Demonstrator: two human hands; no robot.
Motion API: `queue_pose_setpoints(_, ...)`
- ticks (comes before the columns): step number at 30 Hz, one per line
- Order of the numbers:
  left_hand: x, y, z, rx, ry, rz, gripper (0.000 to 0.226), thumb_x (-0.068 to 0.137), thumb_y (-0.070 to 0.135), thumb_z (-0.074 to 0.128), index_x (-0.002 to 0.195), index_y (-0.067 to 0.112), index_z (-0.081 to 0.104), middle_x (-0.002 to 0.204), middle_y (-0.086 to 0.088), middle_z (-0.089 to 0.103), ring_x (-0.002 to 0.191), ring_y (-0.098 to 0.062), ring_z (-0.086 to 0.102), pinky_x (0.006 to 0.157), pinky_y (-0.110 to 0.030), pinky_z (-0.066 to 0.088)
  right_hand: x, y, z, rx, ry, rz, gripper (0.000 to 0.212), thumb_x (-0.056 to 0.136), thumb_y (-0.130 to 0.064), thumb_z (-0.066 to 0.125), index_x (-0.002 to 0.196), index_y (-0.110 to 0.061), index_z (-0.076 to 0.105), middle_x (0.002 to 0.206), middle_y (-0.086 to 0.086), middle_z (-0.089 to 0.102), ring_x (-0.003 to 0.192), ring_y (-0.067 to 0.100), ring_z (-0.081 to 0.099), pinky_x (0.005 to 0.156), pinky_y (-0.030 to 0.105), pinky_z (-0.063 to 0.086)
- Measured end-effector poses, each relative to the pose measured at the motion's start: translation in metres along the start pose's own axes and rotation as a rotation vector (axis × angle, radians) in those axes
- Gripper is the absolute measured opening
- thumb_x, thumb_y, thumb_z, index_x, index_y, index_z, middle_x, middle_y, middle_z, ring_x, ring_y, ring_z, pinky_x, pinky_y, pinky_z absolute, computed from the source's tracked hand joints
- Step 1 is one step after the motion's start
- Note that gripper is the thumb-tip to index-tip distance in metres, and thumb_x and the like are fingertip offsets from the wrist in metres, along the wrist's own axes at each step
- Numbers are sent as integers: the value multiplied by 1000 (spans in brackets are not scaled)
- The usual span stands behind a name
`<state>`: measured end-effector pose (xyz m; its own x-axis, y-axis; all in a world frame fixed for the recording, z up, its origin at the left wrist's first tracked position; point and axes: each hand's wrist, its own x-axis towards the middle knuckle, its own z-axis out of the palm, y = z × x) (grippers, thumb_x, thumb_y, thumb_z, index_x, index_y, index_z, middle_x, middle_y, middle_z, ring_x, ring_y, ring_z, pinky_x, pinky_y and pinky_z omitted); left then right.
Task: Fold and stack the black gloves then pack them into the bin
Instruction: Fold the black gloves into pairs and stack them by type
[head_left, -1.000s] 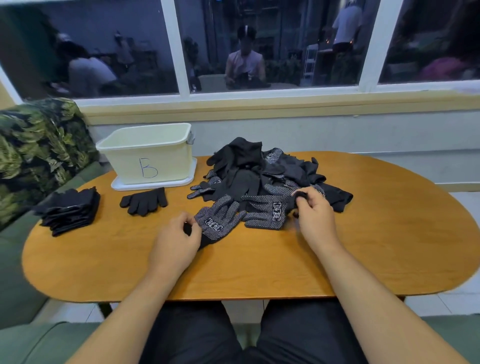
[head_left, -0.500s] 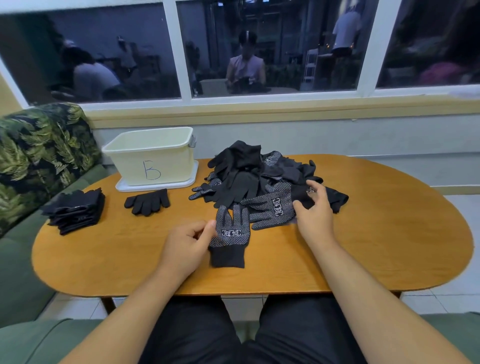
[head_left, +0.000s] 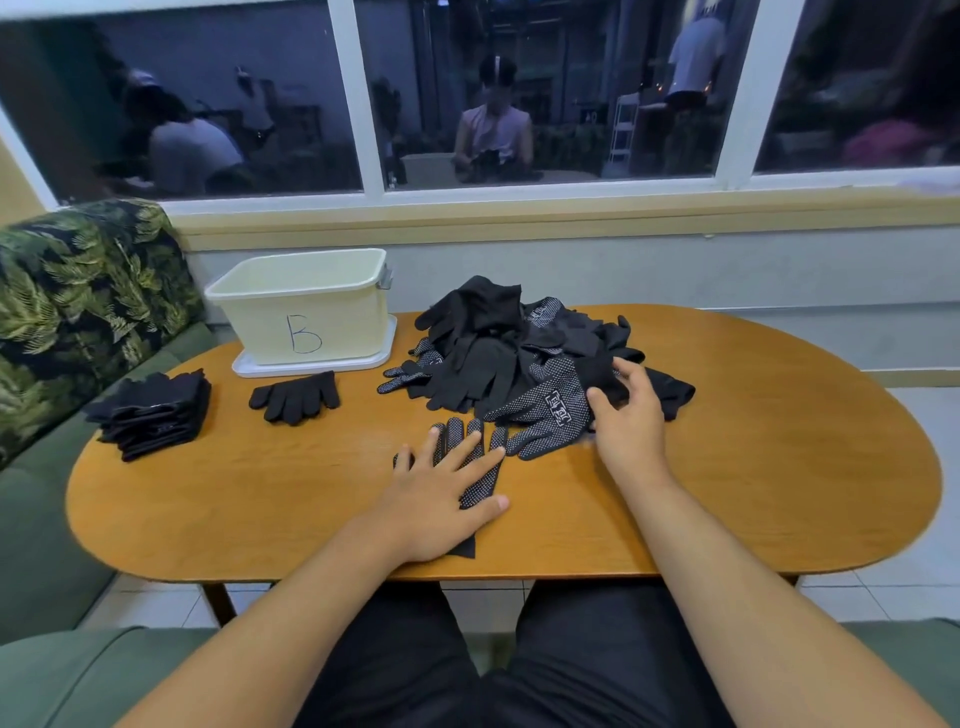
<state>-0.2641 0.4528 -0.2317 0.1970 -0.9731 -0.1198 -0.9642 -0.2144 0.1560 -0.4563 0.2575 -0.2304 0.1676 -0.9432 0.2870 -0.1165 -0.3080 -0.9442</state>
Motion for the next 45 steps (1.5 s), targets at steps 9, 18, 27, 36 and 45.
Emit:
queue_pose_setpoints(9,-8,15,8,47,-2,-43,84,92,91,8,164,53,-12,177,6,-17,160,-32,-27,128,-64,-8,-11,-13,-1,134,-66,-52,19,99,-22,69,107,-38,76,111,-11,78,110,14,73,102,52,59)
queue_pose_setpoints(18,-9,17,8,-13,34,-42,81,95,89,13,166,53,-2,178,7,-11,162,-29,-20,129,-61,-8,28,-105,6,109,-273,-79,32,87,-32,86,116,-35,73,109,-3,81,105,19,77,98,51,62)
queue_pose_setpoints(27,-10,2,-50,-1055,589,13,69,97,58,70,155,34,42,155,19,49,144,1,44,120,-34,39,28,-151,32,198,-557,-148,21,100,-10,74,121,-8,75,117,12,80,113,29,75,104,47,58)
queue_pose_setpoints(36,-2,21,-106,-1181,886,1,33,107,42,62,93,14,71,78,-11,72,67,-20,64,57,-45,49,-15,-152,58,196,-410,-326,10,102,-19,74,110,-16,79,103,3,81,101,20,77,91,40,63)
queue_pose_setpoints(45,3,-1,-113,-913,872,91,27,109,36,61,83,26,64,65,20,63,61,1,55,57,-22,39,-12,-160,59,121,-406,-301,12,104,-25,71,106,-15,78,96,0,81,94,17,77,84,37,64)
